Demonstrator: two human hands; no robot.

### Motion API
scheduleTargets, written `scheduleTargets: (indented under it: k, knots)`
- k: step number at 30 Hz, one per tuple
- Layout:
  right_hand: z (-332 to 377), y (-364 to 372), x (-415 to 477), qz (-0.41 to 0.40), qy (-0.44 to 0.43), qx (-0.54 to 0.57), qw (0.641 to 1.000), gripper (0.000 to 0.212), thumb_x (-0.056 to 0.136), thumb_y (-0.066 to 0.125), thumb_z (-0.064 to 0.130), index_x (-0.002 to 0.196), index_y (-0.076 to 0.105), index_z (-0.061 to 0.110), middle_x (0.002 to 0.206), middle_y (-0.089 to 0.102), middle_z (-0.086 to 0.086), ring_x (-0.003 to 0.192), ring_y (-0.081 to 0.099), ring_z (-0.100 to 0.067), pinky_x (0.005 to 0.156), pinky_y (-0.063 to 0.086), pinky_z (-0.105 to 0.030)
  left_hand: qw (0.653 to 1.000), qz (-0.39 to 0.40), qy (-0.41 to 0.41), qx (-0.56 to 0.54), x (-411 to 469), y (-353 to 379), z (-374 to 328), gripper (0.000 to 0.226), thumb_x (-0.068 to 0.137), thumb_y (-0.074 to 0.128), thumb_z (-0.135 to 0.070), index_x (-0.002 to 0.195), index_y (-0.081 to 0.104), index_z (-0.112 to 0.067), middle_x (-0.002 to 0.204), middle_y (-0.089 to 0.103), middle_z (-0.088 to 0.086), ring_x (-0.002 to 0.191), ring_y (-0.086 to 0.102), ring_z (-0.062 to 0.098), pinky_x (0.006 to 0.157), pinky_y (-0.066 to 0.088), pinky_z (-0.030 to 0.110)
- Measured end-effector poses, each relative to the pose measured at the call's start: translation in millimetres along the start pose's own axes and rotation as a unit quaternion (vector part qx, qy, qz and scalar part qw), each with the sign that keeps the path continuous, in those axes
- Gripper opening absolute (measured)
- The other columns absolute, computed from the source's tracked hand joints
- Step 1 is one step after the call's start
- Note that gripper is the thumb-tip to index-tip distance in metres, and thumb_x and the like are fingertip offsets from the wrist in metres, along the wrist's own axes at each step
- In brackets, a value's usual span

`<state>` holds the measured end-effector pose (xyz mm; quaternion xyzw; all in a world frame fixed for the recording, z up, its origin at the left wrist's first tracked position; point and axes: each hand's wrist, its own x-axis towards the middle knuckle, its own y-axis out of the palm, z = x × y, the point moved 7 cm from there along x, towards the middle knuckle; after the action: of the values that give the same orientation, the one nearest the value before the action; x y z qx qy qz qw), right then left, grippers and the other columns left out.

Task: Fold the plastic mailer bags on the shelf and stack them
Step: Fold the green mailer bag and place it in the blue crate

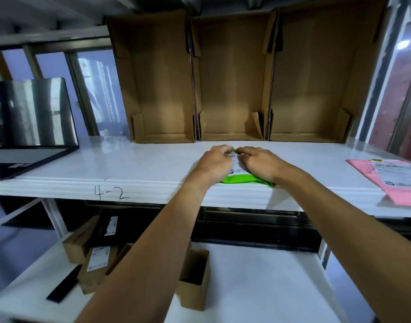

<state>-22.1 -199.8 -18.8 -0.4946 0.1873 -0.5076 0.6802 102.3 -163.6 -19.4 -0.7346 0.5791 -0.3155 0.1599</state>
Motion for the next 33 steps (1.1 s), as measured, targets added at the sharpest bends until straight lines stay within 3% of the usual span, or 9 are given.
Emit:
scheduleTargets:
  k: [3,6,8,14,22,26,29,31,33]
  knots:
    - [0,0,-2,0.01,-0.001,-0.01,1.0,0.046,0.102,0.033,0.029,0.147,0.045,0.027,0.156,0.041,-0.004,0.139,0.038,-0.028,0.113,0.032,-0.042,0.996,0.04,0.025,0.074,-4,8,-7,0.047,0.104,0.033,-0.018,0.149,0.047,-0.023,0.161,0.036,-0.003,0.137,0.046,0.03,0.109,0.043,0.039]
    - [1,3,-1,0.019,-0.007,-0.031,0.999,0.043,0.103,0.03,0.034,0.143,0.047,0.027,0.155,0.042,-0.004,0.137,0.039,-0.028,0.108,0.034,-0.041,0.99,0.067,0.038,0.121,-4,12,-10,0.049,0.106,0.031,-0.021,0.155,0.037,-0.025,0.166,0.022,-0.005,0.15,0.026,0.024,0.121,0.024,0.038]
    - [2,5,0,0.024,-0.012,-0.049,0.998,0.043,0.104,0.03,0.037,0.142,0.047,0.025,0.155,0.04,-0.004,0.139,0.038,-0.027,0.107,0.032,-0.041,0.987,0.079,0.035,0.136,-4,15,-9,0.05,0.106,0.03,-0.023,0.156,0.035,-0.026,0.167,0.019,-0.004,0.152,0.021,0.023,0.123,0.018,0.037]
    - [4,10,2,0.065,-0.024,-0.084,0.994,0.051,0.107,0.021,0.037,0.158,0.024,0.026,0.167,0.014,0.0,0.153,0.01,-0.018,0.122,0.01,-0.037,0.979,0.099,0.023,0.179,-5,20,-7,0.051,0.105,0.027,-0.026,0.157,0.031,-0.027,0.167,0.017,-0.005,0.152,0.02,0.023,0.122,0.017,0.038]
    - [-1,14,11,0.091,-0.003,-0.097,0.991,0.054,0.107,0.021,0.041,0.159,0.02,0.025,0.167,0.01,-0.001,0.154,0.008,-0.02,0.123,0.009,-0.039,0.971,0.108,0.017,0.212,-10,19,-10,0.053,0.106,0.026,-0.027,0.159,0.026,-0.027,0.168,0.014,-0.006,0.153,0.018,0.022,0.122,0.014,0.038]
    - [1,10,5,0.073,-0.01,-0.065,0.995,0.05,0.105,0.027,0.039,0.152,0.036,0.022,0.162,0.029,-0.005,0.148,0.025,-0.024,0.119,0.022,-0.04,0.973,0.099,0.013,0.207,-10,20,-9,0.053,0.106,0.027,-0.027,0.158,0.027,-0.027,0.167,0.018,-0.005,0.152,0.019,0.023,0.122,0.015,0.038]
    - [1,-2,-1,0.028,-0.014,-0.049,0.998,0.032,0.099,0.042,0.015,0.122,0.062,0.004,0.134,0.056,-0.015,0.124,0.049,-0.033,0.103,0.04,-0.04,0.977,0.072,0.0,0.2,-9,17,-12,0.049,0.104,0.029,-0.017,0.153,0.038,-0.02,0.161,0.032,0.007,0.145,0.032,0.03,0.118,0.027,0.038]
    - [-3,-11,-1,-0.013,0.004,0.008,1.0,0.024,0.093,0.043,0.003,0.1,0.065,-0.005,0.116,0.064,-0.017,0.112,0.055,-0.034,0.095,0.044,-0.041,0.987,0.056,-0.007,0.153,-7,12,-11,0.046,0.101,0.033,-0.012,0.144,0.052,-0.016,0.153,0.043,0.012,0.137,0.042,0.033,0.112,0.036,0.041]
    - [-4,-16,-2,-0.029,0.004,0.057,0.998,0.029,0.094,0.038,0.005,0.098,0.065,-0.006,0.114,0.065,-0.017,0.112,0.056,-0.033,0.095,0.043,-0.04,0.993,0.041,-0.004,0.107,-4,9,-10,0.045,0.1,0.036,-0.017,0.14,0.058,-0.021,0.15,0.049,0.008,0.134,0.046,0.03,0.111,0.039,0.041]
